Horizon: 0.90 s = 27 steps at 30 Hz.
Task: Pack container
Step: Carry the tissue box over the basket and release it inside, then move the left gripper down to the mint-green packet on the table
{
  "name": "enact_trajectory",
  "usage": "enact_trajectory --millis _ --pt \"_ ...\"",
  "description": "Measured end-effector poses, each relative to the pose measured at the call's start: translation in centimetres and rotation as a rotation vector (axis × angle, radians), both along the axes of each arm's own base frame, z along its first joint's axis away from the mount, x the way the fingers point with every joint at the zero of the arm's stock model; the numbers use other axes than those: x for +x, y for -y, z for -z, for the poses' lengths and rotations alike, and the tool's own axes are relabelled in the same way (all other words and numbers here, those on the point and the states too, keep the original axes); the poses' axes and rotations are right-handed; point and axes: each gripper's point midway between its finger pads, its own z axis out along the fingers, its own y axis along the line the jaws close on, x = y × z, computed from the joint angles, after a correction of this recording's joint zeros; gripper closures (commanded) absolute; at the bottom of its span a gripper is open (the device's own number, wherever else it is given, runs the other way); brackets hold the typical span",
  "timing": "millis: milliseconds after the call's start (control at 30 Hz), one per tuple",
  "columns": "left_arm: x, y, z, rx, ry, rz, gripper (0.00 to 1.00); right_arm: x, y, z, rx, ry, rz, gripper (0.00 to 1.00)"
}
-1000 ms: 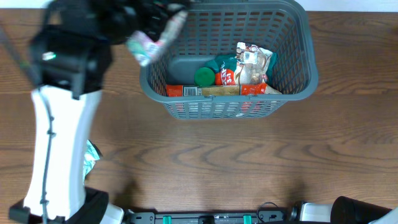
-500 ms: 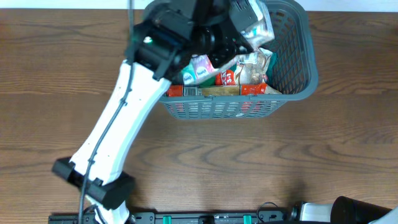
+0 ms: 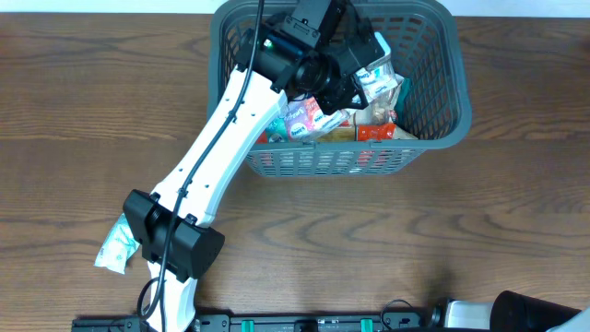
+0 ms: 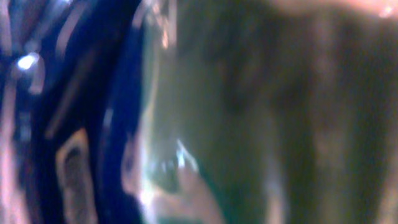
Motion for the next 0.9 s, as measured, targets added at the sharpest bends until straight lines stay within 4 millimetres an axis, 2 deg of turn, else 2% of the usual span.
enact_trajectory --millis 100,200,233,300,567,700,800,900 --pt "-0.2 0.2 0.0 0.000 0.000 0.006 0.93 0.0 0.0 0.0 0.000 0.000 0.000 0.01" --pt "-0.4 0.4 0.0 0.001 0.001 0.014 0.26 0.0 0.0 0.0 0.000 0.000 0.000 0.01" --pt "-0.4 0.4 0.1 0.002 0.001 0.016 0.12 0.0 0.0 0.0 0.000 0.000 0.000 0.01" --pt "-0.4 0.5 0.0 0.000 0.002 0.015 0.01 0.0 0.0 0.0 0.000 0.000 0.000 0.01" --pt "-0.4 0.4 0.0 0.000 -0.004 0.009 0.01 0.0 0.0 0.0 0.000 0.000 0.000 0.01" --pt "-0.4 0.0 -0.9 0.004 0.023 -0.009 0.01 0.0 0.0 0.0 0.000 0.000 0.000 0.01" --pt "0.0 -1.7 -3.1 0.030 0.096 -0.089 0.01 0.0 0.0 0.0 0.000 0.000 0.000 0.01" --pt "0.5 -4.9 -7.2 0.053 0.216 -0.240 0.01 0.0 0.0 0.0 0.000 0.000 0.000 0.01"
